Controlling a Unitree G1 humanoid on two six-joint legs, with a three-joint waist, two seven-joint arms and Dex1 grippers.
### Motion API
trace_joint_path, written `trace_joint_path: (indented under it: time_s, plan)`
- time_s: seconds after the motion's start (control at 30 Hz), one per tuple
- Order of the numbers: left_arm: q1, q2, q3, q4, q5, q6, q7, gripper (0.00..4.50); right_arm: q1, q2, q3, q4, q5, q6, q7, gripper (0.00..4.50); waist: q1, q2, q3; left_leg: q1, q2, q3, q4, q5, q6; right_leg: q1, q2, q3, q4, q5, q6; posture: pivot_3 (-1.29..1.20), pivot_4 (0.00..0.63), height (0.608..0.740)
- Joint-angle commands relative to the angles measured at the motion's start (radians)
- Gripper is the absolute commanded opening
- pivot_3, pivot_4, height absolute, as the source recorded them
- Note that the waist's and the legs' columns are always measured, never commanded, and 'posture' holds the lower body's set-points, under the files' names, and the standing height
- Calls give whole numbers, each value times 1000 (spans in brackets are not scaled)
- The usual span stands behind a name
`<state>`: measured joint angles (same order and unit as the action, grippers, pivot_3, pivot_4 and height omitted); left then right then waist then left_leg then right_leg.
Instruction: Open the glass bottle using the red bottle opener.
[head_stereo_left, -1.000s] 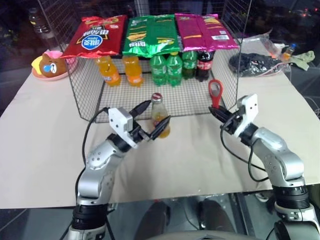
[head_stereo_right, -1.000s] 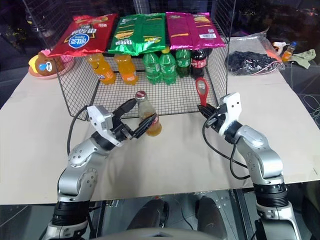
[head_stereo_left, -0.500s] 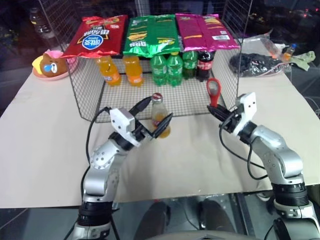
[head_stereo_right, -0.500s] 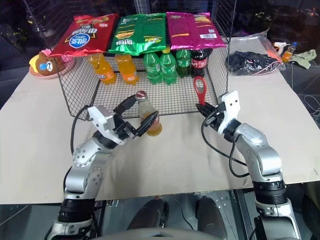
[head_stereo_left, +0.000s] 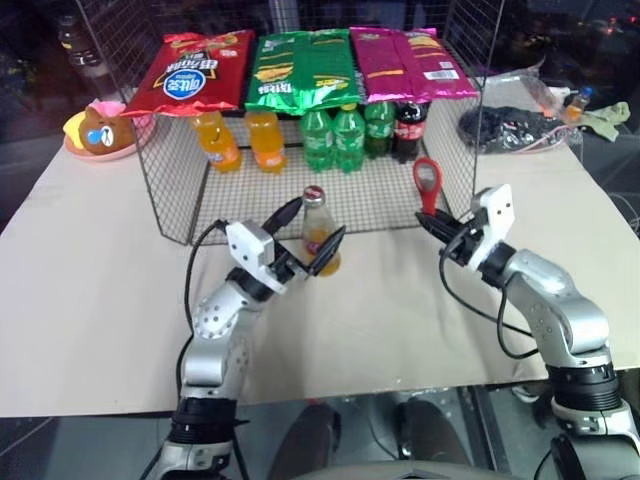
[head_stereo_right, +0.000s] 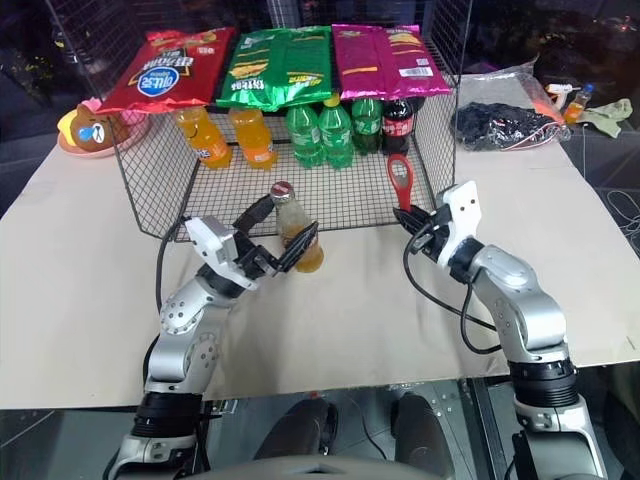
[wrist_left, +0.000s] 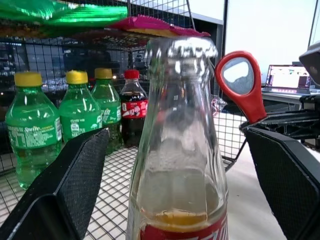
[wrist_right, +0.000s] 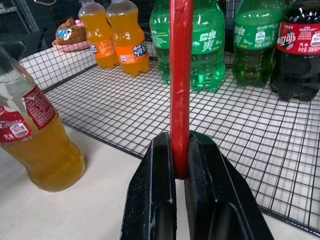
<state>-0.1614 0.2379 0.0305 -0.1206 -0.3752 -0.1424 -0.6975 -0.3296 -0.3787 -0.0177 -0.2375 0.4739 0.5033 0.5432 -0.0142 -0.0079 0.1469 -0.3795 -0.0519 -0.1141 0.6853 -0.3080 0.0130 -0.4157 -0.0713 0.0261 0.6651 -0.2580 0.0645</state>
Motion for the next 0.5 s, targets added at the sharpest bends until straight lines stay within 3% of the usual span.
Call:
trace_joint_path:
  time_s: [0.03, 0.1, 0.23, 0.3, 0.33, 0.5]
  plan:
    - [-21, -2, 2, -3, -10, -36, -11, 4240, -21, -8, -10, -26, 3, -3, 10, 0, 0, 0, 0, 0, 0, 0, 0, 0, 0, 0, 0, 0, 0, 0, 0, 0, 150, 740]
    - [-26, -5, 1, 6, -13, -42, -14, 3713, -21, -8, -8, -26, 1, -4, 9, 0, 0, 0, 0, 0, 0, 0, 0, 0, 0, 0, 0, 0, 0, 0, 0, 0, 150, 740]
    - [-36, -10, -2, 18, -14, -51, -18, 1910, -25, -7, -6, -27, -1, -5, 7, 0, 0, 0, 0, 0, 0, 0, 0, 0, 0, 0, 0, 0, 0, 0, 0, 0, 150, 740]
    - [-38, -11, -5, 24, -15, -57, -25, 1314, -27, -5, -2, -28, -3, -4, 6, 0, 0, 0, 0, 1, 0, 0, 0, 0, 0, 1, 0, 0, 0, 0, 0, 0, 150, 740]
    - [-37, -10, -6, 26, -16, -60, -27, 1130, -29, -4, 1, -29, -4, -4, 6, 0, 0, 0, 0, 1, 0, 0, 0, 0, 0, 1, 0, 0, 0, 0, 0, 0, 150, 740]
    - [-29, -11, -7, 30, -16, -70, -31, 1102, -39, -17, 50, -42, -43, -25, 30, 0, -1, 0, 0, 1, 0, 0, 0, 0, 0, 1, 0, 0, 0, 0, 0, 0, 150, 740]
